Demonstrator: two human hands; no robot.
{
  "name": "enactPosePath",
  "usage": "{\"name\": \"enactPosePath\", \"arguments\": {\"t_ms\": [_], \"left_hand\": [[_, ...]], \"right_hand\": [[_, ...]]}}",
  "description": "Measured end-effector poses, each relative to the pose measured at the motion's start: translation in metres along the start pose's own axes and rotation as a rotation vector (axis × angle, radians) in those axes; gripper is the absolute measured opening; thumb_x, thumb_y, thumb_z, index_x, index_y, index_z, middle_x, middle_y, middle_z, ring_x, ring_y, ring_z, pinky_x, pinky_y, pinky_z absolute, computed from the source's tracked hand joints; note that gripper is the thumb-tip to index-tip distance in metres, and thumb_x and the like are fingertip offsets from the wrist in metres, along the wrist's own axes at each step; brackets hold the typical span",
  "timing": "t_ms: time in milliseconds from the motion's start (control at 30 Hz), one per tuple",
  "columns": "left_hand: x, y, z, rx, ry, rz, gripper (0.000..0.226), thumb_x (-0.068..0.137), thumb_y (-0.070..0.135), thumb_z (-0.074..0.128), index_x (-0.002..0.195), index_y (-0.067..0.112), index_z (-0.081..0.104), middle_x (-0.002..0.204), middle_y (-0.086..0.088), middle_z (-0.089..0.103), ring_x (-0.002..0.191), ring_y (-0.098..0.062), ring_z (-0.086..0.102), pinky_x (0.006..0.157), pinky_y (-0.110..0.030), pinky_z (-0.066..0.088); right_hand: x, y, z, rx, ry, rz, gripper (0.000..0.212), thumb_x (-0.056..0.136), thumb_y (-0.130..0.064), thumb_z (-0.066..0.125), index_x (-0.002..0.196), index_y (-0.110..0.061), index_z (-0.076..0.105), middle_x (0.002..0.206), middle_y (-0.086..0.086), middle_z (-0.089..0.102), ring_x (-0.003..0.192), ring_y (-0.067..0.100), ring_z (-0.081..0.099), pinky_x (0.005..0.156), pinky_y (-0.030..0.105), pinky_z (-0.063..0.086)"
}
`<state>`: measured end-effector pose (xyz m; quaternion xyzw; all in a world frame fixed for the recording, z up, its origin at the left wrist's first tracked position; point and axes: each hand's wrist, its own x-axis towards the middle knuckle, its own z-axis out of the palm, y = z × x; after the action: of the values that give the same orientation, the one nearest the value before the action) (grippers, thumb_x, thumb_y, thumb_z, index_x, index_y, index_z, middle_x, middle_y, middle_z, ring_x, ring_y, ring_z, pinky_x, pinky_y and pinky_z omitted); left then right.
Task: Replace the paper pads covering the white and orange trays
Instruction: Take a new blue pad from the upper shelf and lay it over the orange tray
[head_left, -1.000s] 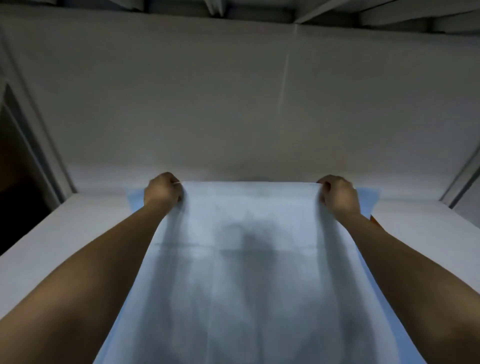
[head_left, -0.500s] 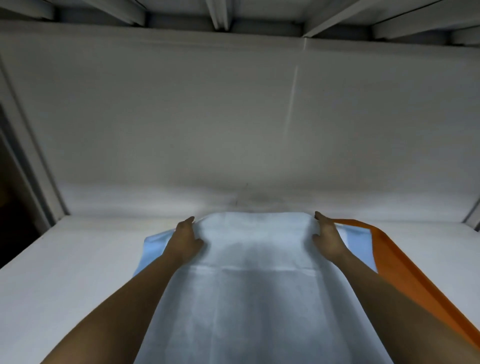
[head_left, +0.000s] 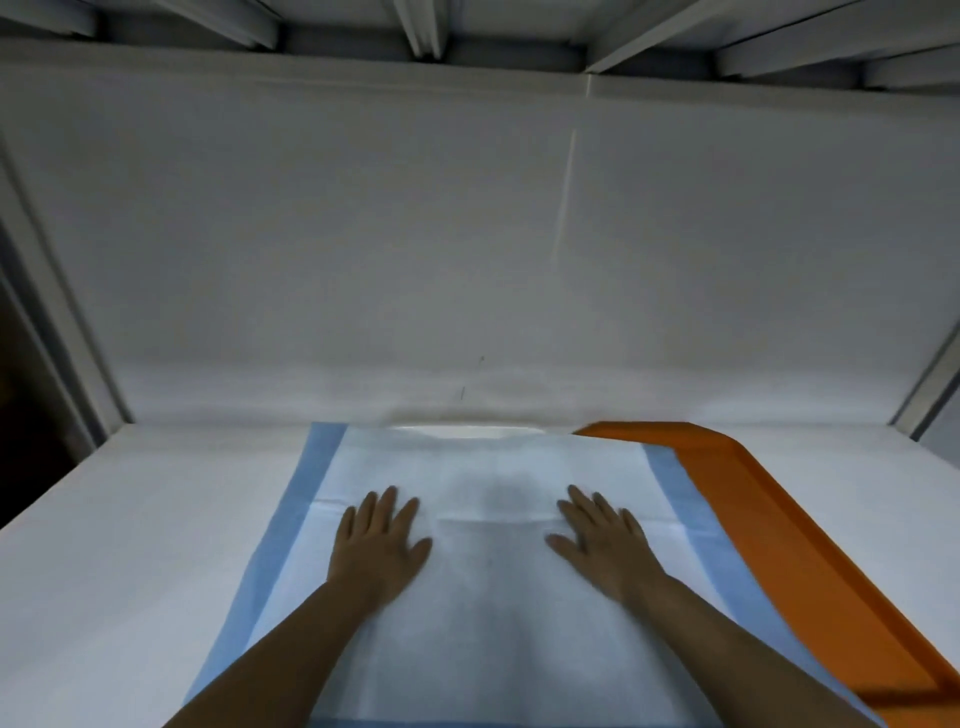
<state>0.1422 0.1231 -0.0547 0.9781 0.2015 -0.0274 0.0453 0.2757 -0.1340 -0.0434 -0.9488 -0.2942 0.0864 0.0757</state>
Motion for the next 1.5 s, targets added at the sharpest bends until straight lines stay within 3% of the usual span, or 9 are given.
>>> {"name": "enactPosePath", "arguments": {"t_ms": [67,167,333,667,833,1033,1167,1300,1500], "left_hand": [[-0.015,-0.003,-0.002,-0.011,0.024,-0.092,0.064,0.096,0.058,0.019,0.152,0.033,0.001,0.16,0.002,-0.008,0.148,-0.021,-0.008,0.119,-0.042,-0.001],[-0.041,-0.012,-0.01,-0.09,0.003,-0.218,0.067,0.094,0.06,0.018,0.152,0.03,0.003,0.161,-0.001,-0.005,0.148,-0.024,-0.004,0.118,-0.045,0.004],[-0.084,-0.016,-0.026,-0.068,-0.02,-0.307,0.071,0.092,0.063,0.023,0.152,0.029,0.007,0.16,-0.003,-0.002,0.147,-0.026,-0.002,0.118,-0.047,0.004],[-0.144,0.119,-0.05,-0.029,-0.185,0.241,0.069,0.097,0.058,0.026,0.152,0.028,-0.001,0.16,-0.001,-0.007,0.148,-0.021,-0.005,0.119,-0.043,-0.001],[-0.168,0.181,-0.035,0.018,-0.281,0.42,0.078,0.093,0.06,0.037,0.152,0.029,-0.003,0.16,-0.001,-0.011,0.147,-0.021,-0.009,0.119,-0.044,-0.004],[-0.183,0.235,-0.003,0.144,-0.18,0.575,0.089,0.09,0.052,0.048,0.151,0.021,-0.009,0.16,-0.004,-0.009,0.147,-0.025,-0.006,0.119,-0.045,0.002],[-0.182,0.249,0.003,0.169,-0.093,0.6,0.084,0.093,0.044,0.047,0.152,0.02,-0.008,0.16,-0.005,-0.005,0.147,-0.026,0.001,0.119,-0.043,0.008],[-0.178,0.257,0.009,0.205,0.008,0.633,0.079,0.095,0.046,0.041,0.152,0.018,-0.006,0.16,-0.008,0.001,0.146,-0.028,0.007,0.118,-0.043,0.013],[-0.172,0.27,0.014,0.221,0.038,0.662,0.084,0.091,0.054,0.041,0.152,0.018,-0.004,0.159,-0.011,0.005,0.143,-0.032,0.013,0.115,-0.045,0.018]], "right_hand": [[-0.019,0.008,0.0,0.0,0.018,0.051,0.121,0.051,-0.089,-0.022,0.152,-0.029,0.009,0.16,-0.007,-0.005,0.148,0.015,-0.003,0.119,0.039,0.001],[-0.046,0.011,-0.008,-0.016,0.009,0.115,0.07,0.094,-0.063,0.016,0.153,-0.025,0.006,0.161,-0.003,-0.004,0.148,0.017,-0.003,0.119,0.041,0.0],[-0.092,0.014,-0.024,0.003,0.056,0.141,0.057,0.099,-0.049,0.027,0.148,-0.021,0.024,0.158,0.0,0.017,0.146,0.02,0.011,0.117,0.043,0.008],[-0.202,0.056,-0.023,0.176,0.095,0.328,0.054,0.096,-0.041,0.044,0.143,-0.017,0.035,0.147,0.009,0.039,0.133,0.027,0.038,0.106,0.038,0.033],[-0.231,0.075,-0.016,0.204,0.322,0.427,0.047,0.091,-0.03,0.052,0.134,-0.015,0.044,0.132,0.009,0.052,0.122,0.029,0.046,0.097,0.042,0.038],[-0.253,0.097,-0.011,0.966,0.716,0.715,0.025,0.089,-0.008,0.054,0.114,-0.004,0.05,0.114,0.019,0.055,0.108,0.039,0.053,0.09,0.045,0.043],[-0.248,0.118,-0.008,1.322,0.609,0.866,0.021,0.085,-0.01,0.052,0.103,0.001,0.053,0.103,0.019,0.062,0.091,0.031,0.056,0.075,0.037,0.043],[-0.253,0.128,-0.013,1.284,0.432,0.842,0.016,0.085,-0.008,0.053,0.072,0.001,0.057,0.074,0.019,0.06,0.073,0.027,0.052,0.056,0.028,0.035],[-0.264,0.124,-0.03,1.298,0.258,0.683,0.019,0.093,-0.017,0.055,0.076,-0.009,0.055,0.081,0.007,0.057,0.067,0.017,0.048,0.057,0.026,0.034]]}}
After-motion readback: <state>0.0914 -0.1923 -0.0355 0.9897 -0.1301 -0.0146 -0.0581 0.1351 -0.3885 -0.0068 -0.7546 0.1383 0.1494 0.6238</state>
